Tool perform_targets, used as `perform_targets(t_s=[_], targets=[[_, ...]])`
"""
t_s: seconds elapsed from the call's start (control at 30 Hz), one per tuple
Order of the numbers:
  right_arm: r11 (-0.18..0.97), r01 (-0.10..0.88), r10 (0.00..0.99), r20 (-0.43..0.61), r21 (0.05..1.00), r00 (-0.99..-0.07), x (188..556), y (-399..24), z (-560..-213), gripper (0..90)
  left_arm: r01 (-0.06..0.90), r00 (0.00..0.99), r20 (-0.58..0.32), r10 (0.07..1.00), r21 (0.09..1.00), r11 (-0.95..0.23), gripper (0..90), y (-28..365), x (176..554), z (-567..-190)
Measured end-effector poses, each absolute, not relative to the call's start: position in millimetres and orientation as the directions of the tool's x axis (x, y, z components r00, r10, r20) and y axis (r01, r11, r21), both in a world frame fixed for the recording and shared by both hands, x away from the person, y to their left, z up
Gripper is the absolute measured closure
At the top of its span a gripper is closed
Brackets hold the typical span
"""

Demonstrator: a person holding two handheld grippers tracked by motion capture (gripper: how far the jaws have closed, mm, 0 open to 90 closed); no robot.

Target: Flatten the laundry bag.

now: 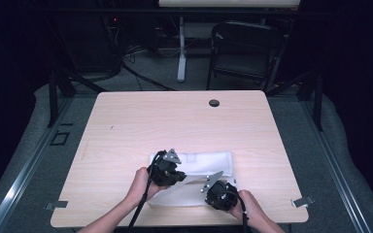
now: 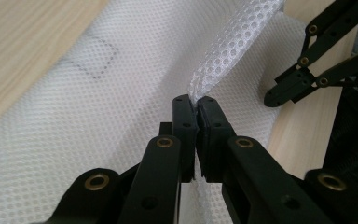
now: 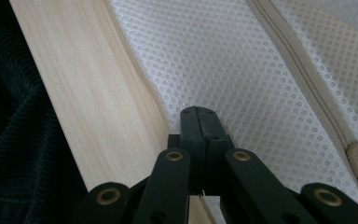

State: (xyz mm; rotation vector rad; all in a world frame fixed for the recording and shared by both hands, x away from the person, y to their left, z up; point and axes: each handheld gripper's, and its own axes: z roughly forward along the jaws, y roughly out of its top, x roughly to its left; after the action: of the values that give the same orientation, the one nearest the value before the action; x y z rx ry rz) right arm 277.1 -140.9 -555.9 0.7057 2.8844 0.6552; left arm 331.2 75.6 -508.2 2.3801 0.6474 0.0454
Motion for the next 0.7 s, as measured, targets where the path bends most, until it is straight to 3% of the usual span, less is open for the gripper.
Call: perform_targets(t_s=[0.7], targets=[[0.804, 0.432, 0.452, 0.052, 0.409, -0.89, 277, -143, -555, 90.0, 0.432, 0.864, -0.096, 0.493, 0.644, -0.632, 87.2, 74, 360, -484]])
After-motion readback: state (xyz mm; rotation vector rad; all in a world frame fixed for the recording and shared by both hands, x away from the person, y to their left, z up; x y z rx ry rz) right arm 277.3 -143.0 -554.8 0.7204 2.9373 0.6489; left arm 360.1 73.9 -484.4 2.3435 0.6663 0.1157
